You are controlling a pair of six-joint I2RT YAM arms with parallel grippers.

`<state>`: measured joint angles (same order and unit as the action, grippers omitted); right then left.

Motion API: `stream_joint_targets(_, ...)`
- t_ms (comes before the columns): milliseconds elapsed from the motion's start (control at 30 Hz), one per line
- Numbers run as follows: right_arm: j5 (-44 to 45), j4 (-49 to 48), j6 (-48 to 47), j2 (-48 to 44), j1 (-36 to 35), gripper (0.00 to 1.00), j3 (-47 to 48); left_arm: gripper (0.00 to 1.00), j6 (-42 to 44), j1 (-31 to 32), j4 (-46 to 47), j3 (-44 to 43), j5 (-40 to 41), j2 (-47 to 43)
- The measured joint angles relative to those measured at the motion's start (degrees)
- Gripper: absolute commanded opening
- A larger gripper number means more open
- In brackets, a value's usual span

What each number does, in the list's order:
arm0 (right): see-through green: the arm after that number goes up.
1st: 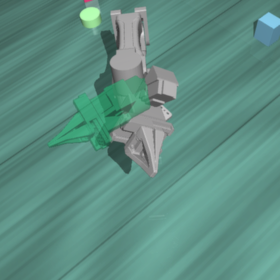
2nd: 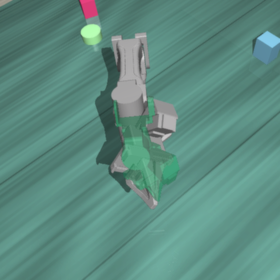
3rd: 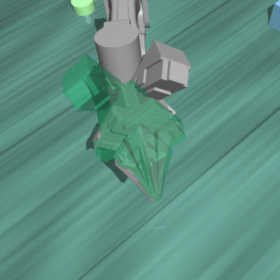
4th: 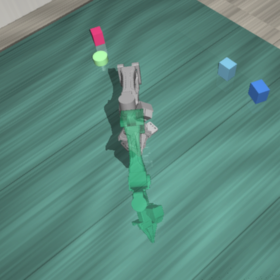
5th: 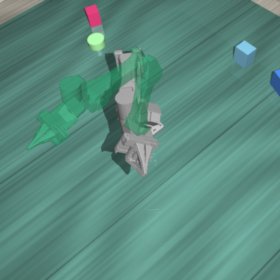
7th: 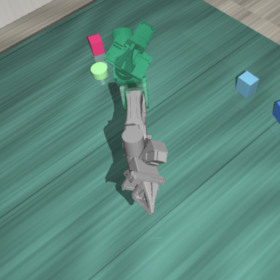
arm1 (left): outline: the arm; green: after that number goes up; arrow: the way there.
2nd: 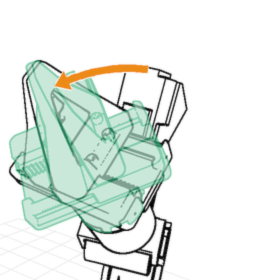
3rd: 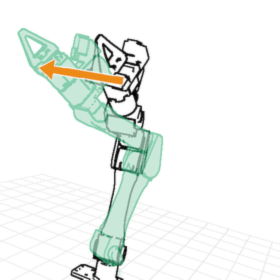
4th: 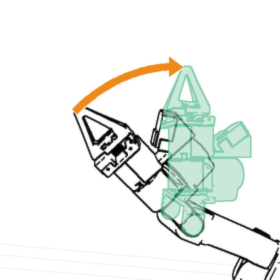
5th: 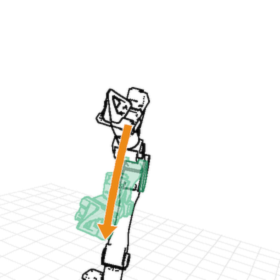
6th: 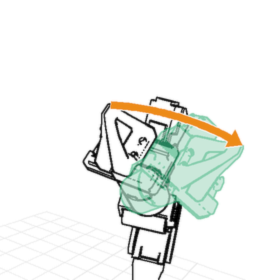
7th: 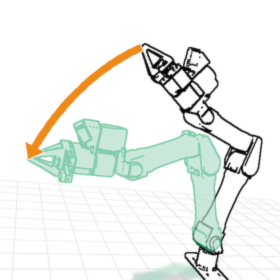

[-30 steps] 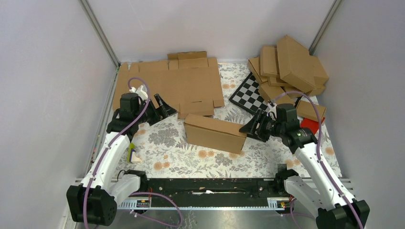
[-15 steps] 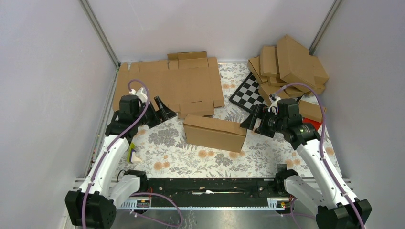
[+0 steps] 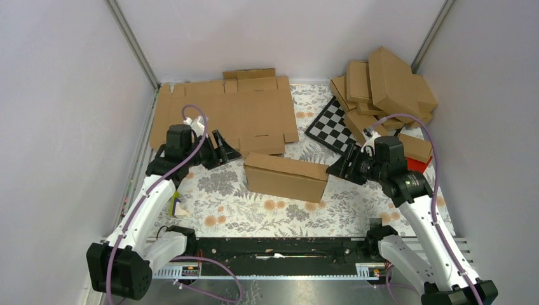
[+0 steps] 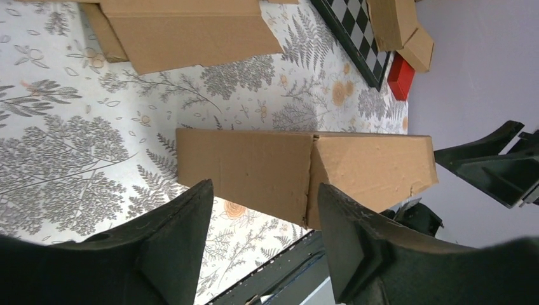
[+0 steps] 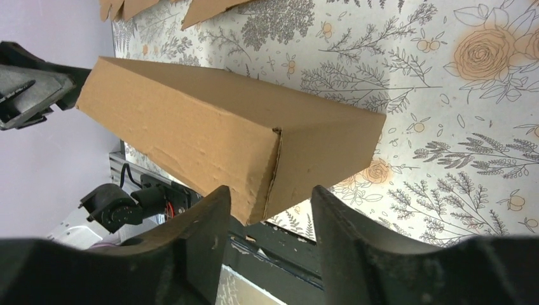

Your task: Fold the paper box

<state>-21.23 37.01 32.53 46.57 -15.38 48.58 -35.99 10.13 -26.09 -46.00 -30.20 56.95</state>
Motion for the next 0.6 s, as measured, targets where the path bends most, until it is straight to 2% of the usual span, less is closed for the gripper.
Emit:
stream_joint_targets(300, -2.1, -0.5, 0.4, -0.5, 0.0, 0.39, -2.8, 0.55, -0.3, 4.0, 2.2, 0.0, -2.1, 0.7)
stream_joint_targets(400, -3.4, -1.9, 0.5, -0.3, 0.0, 0.31, -3.4, 0.54, -0.5, 4.2, 2.8, 0.0, -2.6, 1.3)
stream_joint_targets(500, -4.4, -3.2, 0.5, -0.1, 0.0, 0.17, -4.2, 0.53, -0.6, 4.3, 3.2, 0.0, -2.9, 1.8)
stream_joint_targets(600, -4.4, -3.8, 0.5, -0.1, 0.0, 0.12, -4.7, 0.53, -0.6, 4.4, 3.4, 0.0, -2.9, 1.8)
